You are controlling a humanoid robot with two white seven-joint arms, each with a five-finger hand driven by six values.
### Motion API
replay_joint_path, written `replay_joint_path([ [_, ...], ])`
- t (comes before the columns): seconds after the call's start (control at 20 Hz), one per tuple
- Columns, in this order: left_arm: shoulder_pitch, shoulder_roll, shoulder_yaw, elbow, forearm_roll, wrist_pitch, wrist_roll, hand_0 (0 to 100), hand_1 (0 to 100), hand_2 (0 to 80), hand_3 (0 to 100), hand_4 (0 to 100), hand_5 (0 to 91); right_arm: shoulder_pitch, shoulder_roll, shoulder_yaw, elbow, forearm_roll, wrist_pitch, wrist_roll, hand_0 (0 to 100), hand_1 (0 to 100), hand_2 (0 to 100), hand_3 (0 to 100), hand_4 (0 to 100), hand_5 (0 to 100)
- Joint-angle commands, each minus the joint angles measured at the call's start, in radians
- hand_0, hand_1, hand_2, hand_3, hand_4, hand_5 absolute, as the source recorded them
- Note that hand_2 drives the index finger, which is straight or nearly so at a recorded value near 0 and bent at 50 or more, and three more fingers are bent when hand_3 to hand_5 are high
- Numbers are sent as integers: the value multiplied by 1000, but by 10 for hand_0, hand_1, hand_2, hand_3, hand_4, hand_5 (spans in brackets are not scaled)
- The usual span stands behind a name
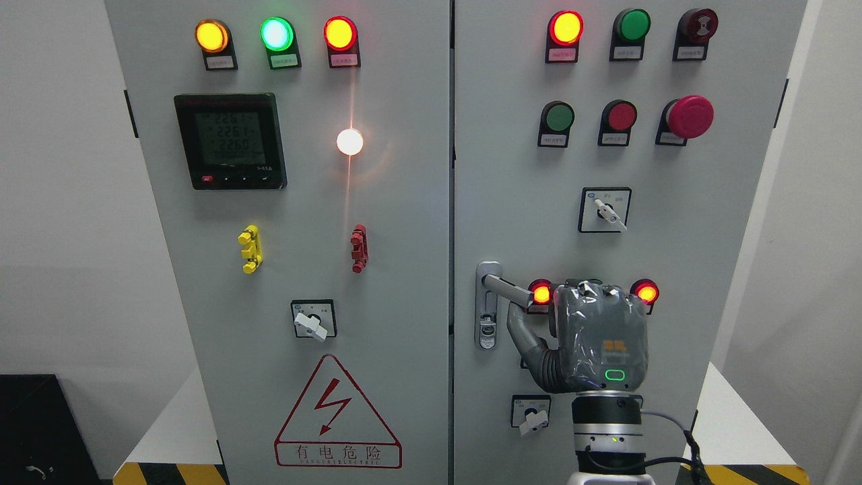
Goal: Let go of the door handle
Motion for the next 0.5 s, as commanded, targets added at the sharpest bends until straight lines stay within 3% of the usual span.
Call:
replay_joint_path([
  [0.0,20,0,0,0,0,0,0,120,556,0,0,0,0,-1,-1,-1,-2,0,1,0,469,371,997,1000,985,1000],
  [0.45,20,0,0,0,0,0,0,120,556,0,0,0,0,-3,-1,-3,-4,0,1,0,464,380,994,1000,981,1000],
])
